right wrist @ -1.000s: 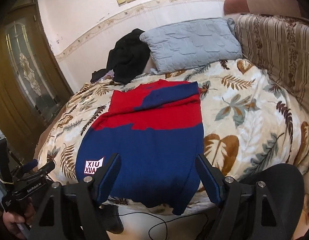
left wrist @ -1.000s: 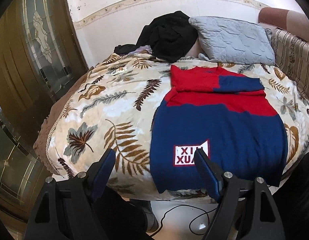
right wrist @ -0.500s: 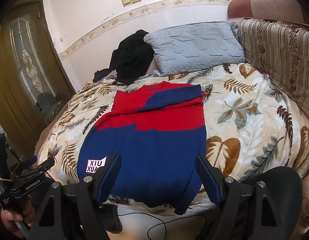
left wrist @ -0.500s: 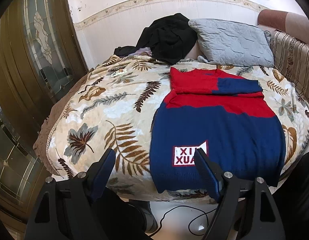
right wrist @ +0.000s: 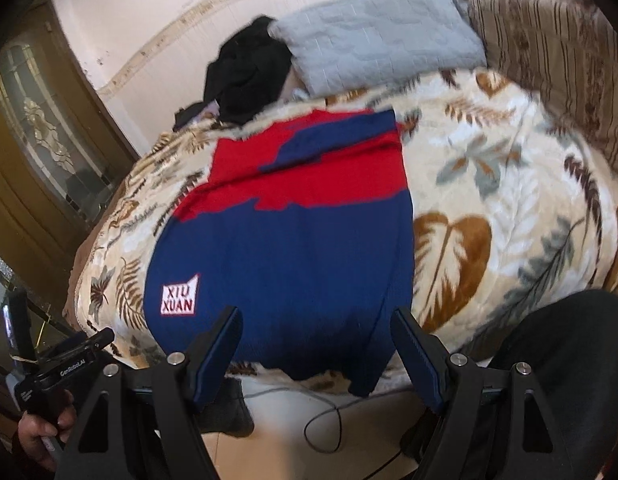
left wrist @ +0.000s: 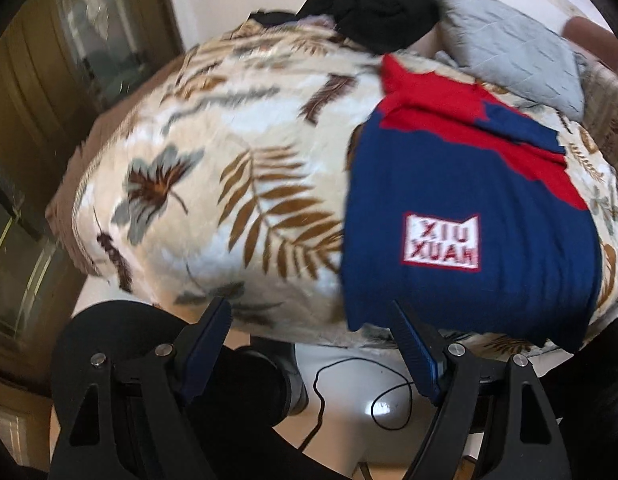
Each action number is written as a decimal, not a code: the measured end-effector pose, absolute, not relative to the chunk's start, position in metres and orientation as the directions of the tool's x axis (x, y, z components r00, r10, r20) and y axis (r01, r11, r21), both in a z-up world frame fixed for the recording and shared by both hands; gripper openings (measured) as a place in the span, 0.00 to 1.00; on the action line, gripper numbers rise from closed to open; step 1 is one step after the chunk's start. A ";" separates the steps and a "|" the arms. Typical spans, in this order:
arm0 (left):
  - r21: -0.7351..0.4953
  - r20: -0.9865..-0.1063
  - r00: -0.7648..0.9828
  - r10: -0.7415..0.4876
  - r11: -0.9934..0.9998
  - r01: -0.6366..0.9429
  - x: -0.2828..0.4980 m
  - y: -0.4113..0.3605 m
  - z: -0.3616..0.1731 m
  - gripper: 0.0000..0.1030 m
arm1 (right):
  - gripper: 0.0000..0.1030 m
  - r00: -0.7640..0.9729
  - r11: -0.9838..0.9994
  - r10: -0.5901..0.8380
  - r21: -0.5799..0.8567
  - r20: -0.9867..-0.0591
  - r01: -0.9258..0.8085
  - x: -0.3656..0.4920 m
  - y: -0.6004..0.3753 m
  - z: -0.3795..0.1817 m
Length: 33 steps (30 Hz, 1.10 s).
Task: Fold small clothes
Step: 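Lower both grippers to the blue hem and grasp it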
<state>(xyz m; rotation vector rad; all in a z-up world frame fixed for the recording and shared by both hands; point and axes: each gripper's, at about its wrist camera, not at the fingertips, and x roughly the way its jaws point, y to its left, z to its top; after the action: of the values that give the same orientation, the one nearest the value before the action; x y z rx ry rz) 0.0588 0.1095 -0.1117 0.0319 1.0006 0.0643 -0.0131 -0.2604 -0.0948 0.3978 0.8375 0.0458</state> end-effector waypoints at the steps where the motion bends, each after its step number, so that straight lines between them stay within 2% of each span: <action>1: 0.034 -0.849 0.526 0.050 0.999 -0.041 0.062 0.113 -0.115 0.79 | 0.78 0.654 0.920 0.202 0.370 -0.729 0.127 -0.010 -0.262 -0.101; 10: -0.109 -0.905 0.408 -0.118 0.993 0.047 0.080 0.100 -0.154 0.77 | 0.78 0.515 0.861 0.288 0.454 -0.807 0.230 0.009 -0.281 -0.157; 12: -0.128 -0.911 0.388 -0.139 0.990 0.054 0.085 0.097 -0.161 0.72 | 0.78 0.497 0.845 0.300 0.468 -0.815 0.257 0.011 -0.286 -0.167; 14: -0.163 -0.912 0.371 -0.174 0.985 0.062 0.089 0.097 -0.166 0.57 | 0.78 0.482 0.834 0.307 0.476 -0.821 0.280 0.012 -0.290 -0.175; 16: -0.198 -0.915 0.345 -0.208 0.978 0.063 0.093 0.097 -0.172 0.52 | 0.78 0.470 0.827 0.309 0.478 -0.827 0.297 0.012 -0.296 -0.182; 24: -0.278 -0.927 0.260 -0.270 0.961 0.009 0.104 0.105 -0.196 0.53 | 0.78 0.405 0.811 0.342 0.484 -0.848 0.328 0.028 -0.299 -0.209; 26: -0.306 -0.923 0.244 -0.297 0.952 -0.003 0.107 0.107 -0.201 0.61 | 0.78 0.391 0.808 0.346 0.483 -0.853 0.337 0.033 -0.298 -0.216; 33: -0.408 -0.890 0.245 -0.385 0.912 -0.050 0.118 0.112 -0.215 0.60 | 0.76 0.384 0.783 0.380 0.514 -0.841 0.351 0.043 -0.299 -0.234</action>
<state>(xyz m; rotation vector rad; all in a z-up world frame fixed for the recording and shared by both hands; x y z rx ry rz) 0.1178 0.1119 -0.2145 -0.3906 1.3129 -0.2363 0.0433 -0.2995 -0.2338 0.7159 1.2060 0.0210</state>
